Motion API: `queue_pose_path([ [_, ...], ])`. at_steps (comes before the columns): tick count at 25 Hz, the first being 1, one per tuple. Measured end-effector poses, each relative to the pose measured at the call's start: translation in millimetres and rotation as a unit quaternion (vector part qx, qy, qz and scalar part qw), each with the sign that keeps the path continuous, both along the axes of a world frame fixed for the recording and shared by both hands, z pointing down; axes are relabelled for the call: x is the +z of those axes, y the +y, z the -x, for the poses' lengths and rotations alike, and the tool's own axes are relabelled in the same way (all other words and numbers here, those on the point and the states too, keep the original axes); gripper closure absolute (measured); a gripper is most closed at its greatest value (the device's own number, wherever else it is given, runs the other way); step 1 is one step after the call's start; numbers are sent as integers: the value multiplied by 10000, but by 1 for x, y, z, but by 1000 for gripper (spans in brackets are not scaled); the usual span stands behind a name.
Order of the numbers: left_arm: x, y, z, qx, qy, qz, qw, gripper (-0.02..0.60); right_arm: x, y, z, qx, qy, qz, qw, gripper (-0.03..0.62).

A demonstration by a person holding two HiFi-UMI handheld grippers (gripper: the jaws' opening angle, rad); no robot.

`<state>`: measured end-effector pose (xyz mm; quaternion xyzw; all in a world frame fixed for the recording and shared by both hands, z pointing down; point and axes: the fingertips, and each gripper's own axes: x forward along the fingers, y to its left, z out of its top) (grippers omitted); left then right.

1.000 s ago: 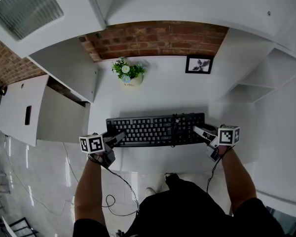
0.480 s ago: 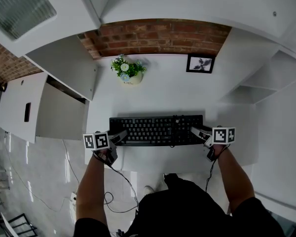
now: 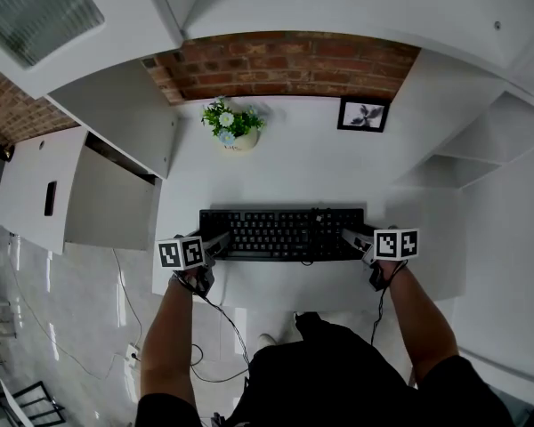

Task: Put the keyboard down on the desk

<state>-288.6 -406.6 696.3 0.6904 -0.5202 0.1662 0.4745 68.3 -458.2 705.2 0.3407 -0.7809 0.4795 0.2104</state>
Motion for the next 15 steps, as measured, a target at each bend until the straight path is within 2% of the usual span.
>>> queue_pose_path([
  [4, 2, 0, 2, -84, -210, 61, 9997, 195, 5, -2, -2, -115, 545, -182, 9983, 321],
  [10, 6, 2, 7, -241, -623, 138, 9977, 189, 5, -2, 0, -133, 721, -128, 9972, 321],
  [13, 2, 1, 8, -153, -1230, 66, 9923, 189, 4, -2, 1, -147, 877, -219, 9958, 318],
  [15, -4, -3, 7, 57, -1763, -107, 9843, 189, 3, -3, 0, -157, 1037, -337, 9939, 318],
])
